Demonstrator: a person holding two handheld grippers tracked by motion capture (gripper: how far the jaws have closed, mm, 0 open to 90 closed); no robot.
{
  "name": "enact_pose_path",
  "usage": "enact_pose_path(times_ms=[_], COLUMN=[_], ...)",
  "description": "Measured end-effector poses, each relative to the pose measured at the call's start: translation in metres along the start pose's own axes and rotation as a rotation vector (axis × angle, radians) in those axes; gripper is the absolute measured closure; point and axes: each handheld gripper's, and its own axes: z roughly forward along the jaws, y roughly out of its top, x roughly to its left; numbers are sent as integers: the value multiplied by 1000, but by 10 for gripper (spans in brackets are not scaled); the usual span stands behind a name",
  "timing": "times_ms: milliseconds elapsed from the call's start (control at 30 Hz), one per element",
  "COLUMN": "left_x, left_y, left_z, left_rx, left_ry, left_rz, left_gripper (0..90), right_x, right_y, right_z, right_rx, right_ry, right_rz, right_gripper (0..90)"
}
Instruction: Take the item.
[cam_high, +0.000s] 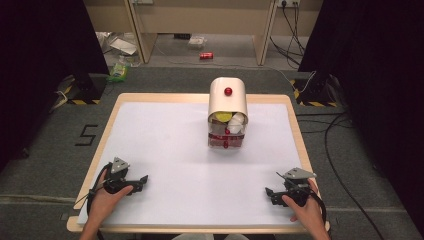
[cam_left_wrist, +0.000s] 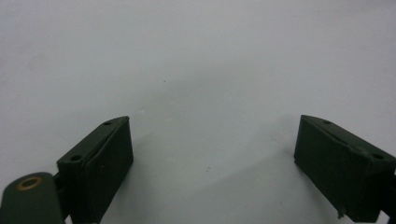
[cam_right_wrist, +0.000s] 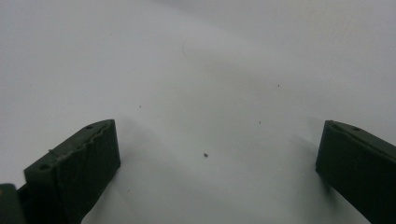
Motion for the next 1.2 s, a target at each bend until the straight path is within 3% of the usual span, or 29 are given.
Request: enact_pose_path(times_ms=[200,267,300,367,400,467,533,600,667,733,1200], left_x=[0,0,0,0,0,0,0,0,0,0,0], left_y=[0,0,0,0,0,0,0,0,0,0,0], left_z=[0,0,0,0,0,0,0,0,0,0,0], left_rx=[1,1,0,0,0,0,0,0,1,0,0], left_ry=[0,0,0,0,0,0,1,1,1,1,0], left_rz=[0,0,0,0,0,0,0,0,1,0,0], left_gripper=[109,108,109,109,109,109,109,109,109,109,109], right_x=[0,1,1,5,10,13,18,24,28,33,56], right_y=[0,1,3,7,12,14,18,22,26,31,77], right_z=[-2,-3,-4,-5,-7,-9,-11,-12,-11,-9,4], right_rx=[-23,-44,-59,-79,-110,-126,-148,-154,-155,-158,-172], right_ry=[12,18,23,18,20,30,50,60,67,69,111], right_rz=[-3,3,2,-5,-29,-36,-59,-86,-107,-116,-157], right_gripper=[45,240,233,89,206,215,115,206,137,179,163])
